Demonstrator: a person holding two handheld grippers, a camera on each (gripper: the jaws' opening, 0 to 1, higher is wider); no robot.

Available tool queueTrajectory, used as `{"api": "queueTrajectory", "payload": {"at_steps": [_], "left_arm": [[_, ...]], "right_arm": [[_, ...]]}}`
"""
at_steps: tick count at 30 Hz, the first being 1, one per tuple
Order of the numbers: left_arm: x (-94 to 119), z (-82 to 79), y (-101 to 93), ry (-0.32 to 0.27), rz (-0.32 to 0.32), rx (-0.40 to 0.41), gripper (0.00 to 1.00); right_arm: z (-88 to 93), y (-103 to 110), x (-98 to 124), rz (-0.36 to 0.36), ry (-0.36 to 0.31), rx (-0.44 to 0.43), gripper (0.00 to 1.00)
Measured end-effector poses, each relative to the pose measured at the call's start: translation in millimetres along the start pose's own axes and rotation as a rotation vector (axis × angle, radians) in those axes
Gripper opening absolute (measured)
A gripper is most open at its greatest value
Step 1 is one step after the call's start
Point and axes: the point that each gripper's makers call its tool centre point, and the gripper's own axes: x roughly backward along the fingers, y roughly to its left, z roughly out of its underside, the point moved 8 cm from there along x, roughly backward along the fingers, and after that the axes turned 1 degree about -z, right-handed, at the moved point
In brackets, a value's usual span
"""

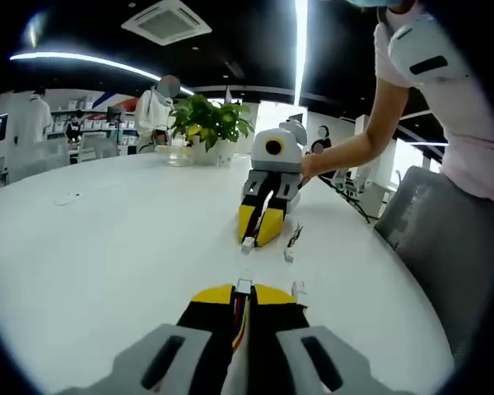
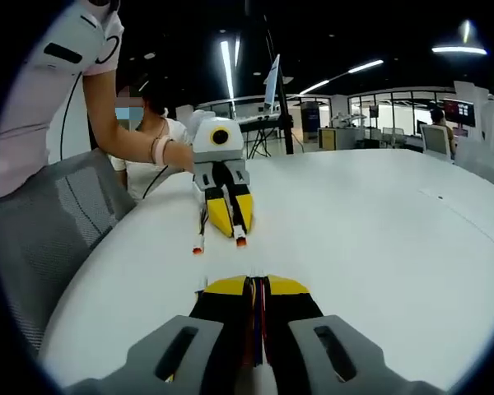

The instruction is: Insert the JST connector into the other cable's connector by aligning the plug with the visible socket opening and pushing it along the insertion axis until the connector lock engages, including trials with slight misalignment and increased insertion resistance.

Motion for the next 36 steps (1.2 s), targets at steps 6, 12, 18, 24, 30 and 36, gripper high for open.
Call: {"api": "queueTrajectory", "payload": {"at_steps": [6,12,18,24,30,36], "left_arm": [[5,-12.1,-1.0,-0.004,-0.003,0.002,0.0],[11,-24.2,-4.9,-0.004,-0.014,-0.019,0.0],[11,-30.9,-7.7,0.0,-0.017,-0.05,0.0],[7,-30.2,-6.9,0.01,-0.009,-0.059,0.0],[1,-25.8,-5.1,0.045,0.011,-0.038,0.0],[-4,-30.4,-6.8,0.049,0.037,0.003,0.0]], "right_arm": [[-8.5,4,5,-0.009,0.01,0.001,0.04],[-21.8,6,6,-0.004,0.019,0.028,0.04],[-36.1,9,8,-0.016,0.0,0.053,0.04],[-39.1,12,5,-0.038,-0.006,0.059,0.04],[-38.7,13,-1,-0.055,-0.012,0.055,0.04],[-38.1,14,-4,-0.073,-0.013,0.044,0.04]]}}
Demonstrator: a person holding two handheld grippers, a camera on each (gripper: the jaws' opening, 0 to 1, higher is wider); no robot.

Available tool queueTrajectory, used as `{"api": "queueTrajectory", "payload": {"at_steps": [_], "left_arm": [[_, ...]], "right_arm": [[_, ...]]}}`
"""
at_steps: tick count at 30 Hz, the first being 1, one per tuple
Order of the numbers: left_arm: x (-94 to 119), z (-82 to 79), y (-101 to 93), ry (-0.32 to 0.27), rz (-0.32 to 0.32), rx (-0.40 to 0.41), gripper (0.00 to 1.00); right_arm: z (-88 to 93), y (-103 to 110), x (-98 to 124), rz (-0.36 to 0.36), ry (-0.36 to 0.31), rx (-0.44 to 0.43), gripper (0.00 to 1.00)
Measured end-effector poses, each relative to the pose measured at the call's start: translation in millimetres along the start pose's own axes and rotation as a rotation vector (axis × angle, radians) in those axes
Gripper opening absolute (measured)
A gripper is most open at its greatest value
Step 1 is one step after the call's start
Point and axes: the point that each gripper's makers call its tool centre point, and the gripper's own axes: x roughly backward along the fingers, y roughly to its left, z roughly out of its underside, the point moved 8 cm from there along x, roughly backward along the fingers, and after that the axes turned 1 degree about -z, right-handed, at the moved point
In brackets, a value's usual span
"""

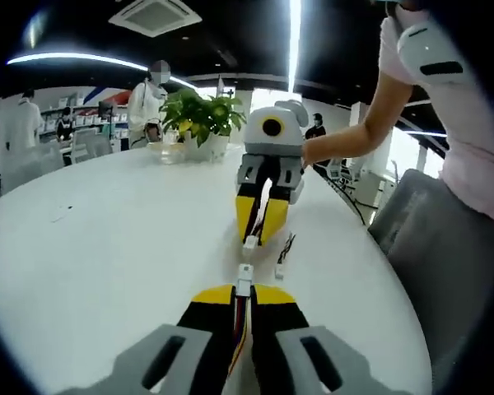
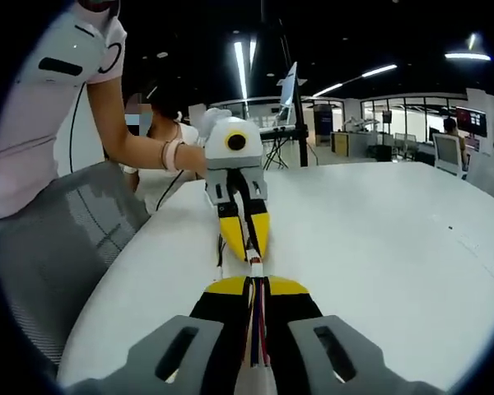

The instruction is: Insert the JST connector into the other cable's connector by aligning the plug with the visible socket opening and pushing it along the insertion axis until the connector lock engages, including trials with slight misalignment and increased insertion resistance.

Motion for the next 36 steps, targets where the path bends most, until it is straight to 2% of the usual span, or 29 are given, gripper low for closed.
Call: {"api": "queueTrajectory", "payload": {"at_steps": [8,17,27,36], "left_arm": [[0,-9.1,1.2,0.018,0.022,-0.004,0.0],[1,-19.2,2.8,0.086,0.047,-0.028,0.0],[1,-28.6,3.6,0.099,0.069,-0.043,0.0],[-1,-28.0,4.1,0.11,0.075,-0.05,0.0]], "right_arm": [[-4.0,1,2,-0.007,0.003,0.004,0.04],[-8.5,-1,4,-0.016,0.015,0.026,0.04],[-12.6,-1,4,-0.023,0.008,0.034,0.04],[-13.7,1,1,-0.034,0.009,0.031,0.04]]}}
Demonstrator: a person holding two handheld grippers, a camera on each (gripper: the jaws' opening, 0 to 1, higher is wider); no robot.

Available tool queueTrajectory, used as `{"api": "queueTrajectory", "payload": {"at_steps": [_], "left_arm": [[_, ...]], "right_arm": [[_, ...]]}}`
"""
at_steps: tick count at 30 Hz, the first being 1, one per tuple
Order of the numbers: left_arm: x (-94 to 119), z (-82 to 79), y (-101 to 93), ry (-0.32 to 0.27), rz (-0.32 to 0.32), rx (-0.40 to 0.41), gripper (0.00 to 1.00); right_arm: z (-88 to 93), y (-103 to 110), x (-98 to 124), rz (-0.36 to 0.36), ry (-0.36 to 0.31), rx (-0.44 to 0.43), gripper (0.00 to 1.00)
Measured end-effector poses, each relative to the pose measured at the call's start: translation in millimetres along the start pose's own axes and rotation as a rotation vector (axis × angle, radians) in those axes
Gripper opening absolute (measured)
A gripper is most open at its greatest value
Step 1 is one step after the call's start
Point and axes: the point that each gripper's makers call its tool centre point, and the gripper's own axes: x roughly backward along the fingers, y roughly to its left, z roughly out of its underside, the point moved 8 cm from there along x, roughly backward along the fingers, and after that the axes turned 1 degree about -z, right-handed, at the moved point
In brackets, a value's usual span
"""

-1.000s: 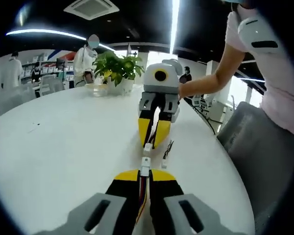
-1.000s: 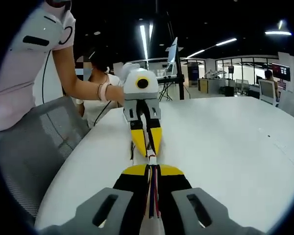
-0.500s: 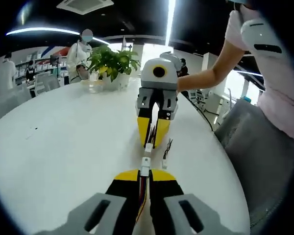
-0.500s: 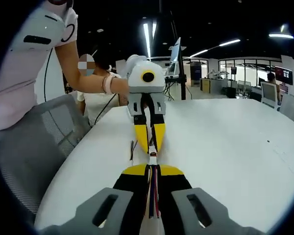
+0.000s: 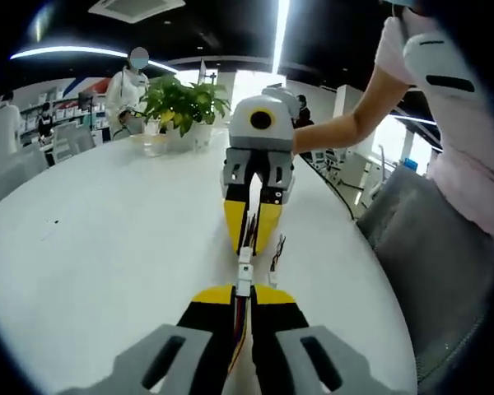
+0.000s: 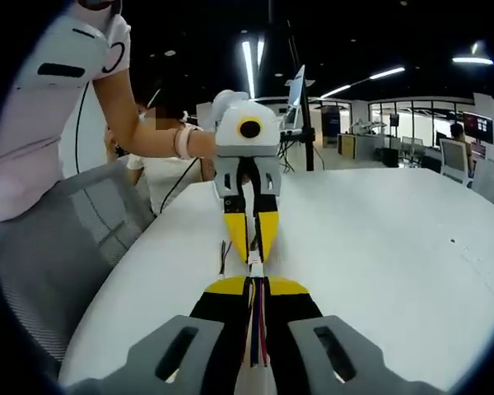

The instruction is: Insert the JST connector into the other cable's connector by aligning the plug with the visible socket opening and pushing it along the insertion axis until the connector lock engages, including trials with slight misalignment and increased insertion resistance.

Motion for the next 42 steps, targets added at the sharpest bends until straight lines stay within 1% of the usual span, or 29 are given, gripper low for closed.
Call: {"api": "queueTrajectory", "payload": {"at_steps": [7,15,18,19,23,25,31,37,42], "left_arm": [[2,-0.3,-0.7,0.004,0.007,0.004,0.0],[4,2.4,7.8,0.021,0.008,0.0,0.0],[4,2.9,8.3,0.033,0.017,0.034,0.0],[4,3.1,7.7,0.042,0.019,0.053,0.0],[3,3.6,4.9,0.064,0.028,0.057,0.0],[1,3.3,2.2,0.077,0.03,0.073,0.0],[0,2.9,-2.5,0.104,0.04,0.066,0.0],[1,2.4,-3.3,0.112,0.035,0.062,0.0],[1,1.6,-5.8,0.127,0.028,0.054,0.0]], "right_arm": [[0.2,1,-1,-0.006,0.008,0.003,0.04],[-0.4,2,-4,-0.018,0.024,0.012,0.04],[-1.6,4,-5,-0.025,0.035,0.03,0.04],[-1.6,5,-5,-0.027,0.042,0.038,0.04],[-2.2,8,-8,-0.039,0.062,0.061,0.04],[-2.5,8,-8,-0.043,0.065,0.068,0.04],[-4.3,8,-9,-0.058,0.082,0.087,0.04],[-7.2,7,-10,-0.06,0.084,0.093,0.04],[-6.0,8,-13,-0.07,0.112,0.102,0.04]]}}
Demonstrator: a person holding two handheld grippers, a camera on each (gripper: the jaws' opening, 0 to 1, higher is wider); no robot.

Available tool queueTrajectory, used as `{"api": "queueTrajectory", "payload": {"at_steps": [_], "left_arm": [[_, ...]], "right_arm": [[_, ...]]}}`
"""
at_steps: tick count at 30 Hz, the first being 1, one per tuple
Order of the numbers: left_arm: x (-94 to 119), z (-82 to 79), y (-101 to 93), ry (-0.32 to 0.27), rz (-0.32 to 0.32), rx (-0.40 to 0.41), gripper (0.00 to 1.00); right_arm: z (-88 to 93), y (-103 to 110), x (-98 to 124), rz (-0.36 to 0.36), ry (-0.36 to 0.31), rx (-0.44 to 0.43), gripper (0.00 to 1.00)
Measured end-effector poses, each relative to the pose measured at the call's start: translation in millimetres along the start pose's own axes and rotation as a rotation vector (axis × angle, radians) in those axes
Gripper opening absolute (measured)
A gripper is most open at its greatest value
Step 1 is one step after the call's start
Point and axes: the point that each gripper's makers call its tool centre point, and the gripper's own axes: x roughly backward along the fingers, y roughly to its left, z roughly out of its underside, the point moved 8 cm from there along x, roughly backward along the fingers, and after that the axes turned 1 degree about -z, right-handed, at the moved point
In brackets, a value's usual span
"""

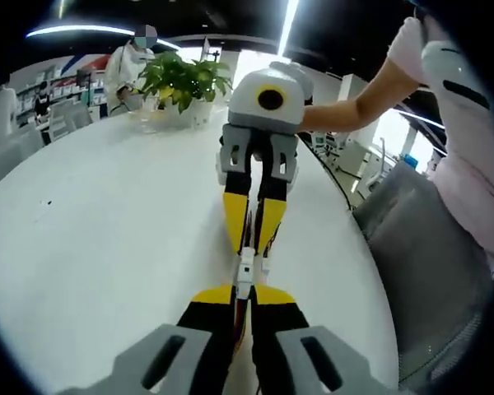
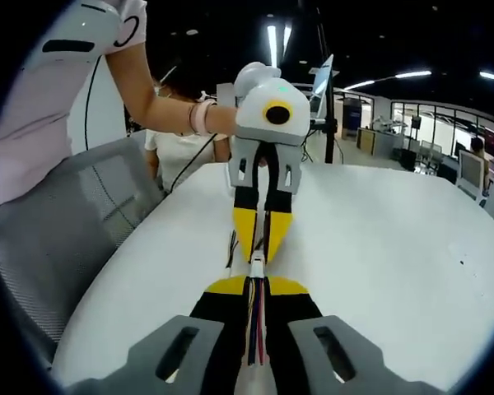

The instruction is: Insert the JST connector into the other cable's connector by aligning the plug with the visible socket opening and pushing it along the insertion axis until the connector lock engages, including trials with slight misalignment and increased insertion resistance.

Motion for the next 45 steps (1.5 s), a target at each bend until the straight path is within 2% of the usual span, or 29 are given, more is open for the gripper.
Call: {"api": "queueTrajectory", "payload": {"at_steps": [18,26,38,42,45], "left_arm": [[1,-7.0,-0.9,-0.031,-0.013,-0.026,0.0],[4,-12.2,1.4,-0.065,-0.016,-0.026,0.01],[0,-12.1,-2.0,-0.062,0.024,-0.102,0.0],[-2,-14.9,-5.2,-0.082,0.049,-0.106,0.0],[-7,-14.6,-6.6,-0.07,0.058,-0.128,0.0]], "right_arm": [[2.0,1,0,0.003,0.027,-0.02,0.03],[6.2,-3,2,0.003,0.043,-0.027,0.03],[10.8,-5,3,-0.02,0.068,-0.048,0.03],[11.3,-3,4,-0.037,0.086,-0.04,0.03],[8.8,-2,2,-0.046,0.087,-0.044,0.03]]}}
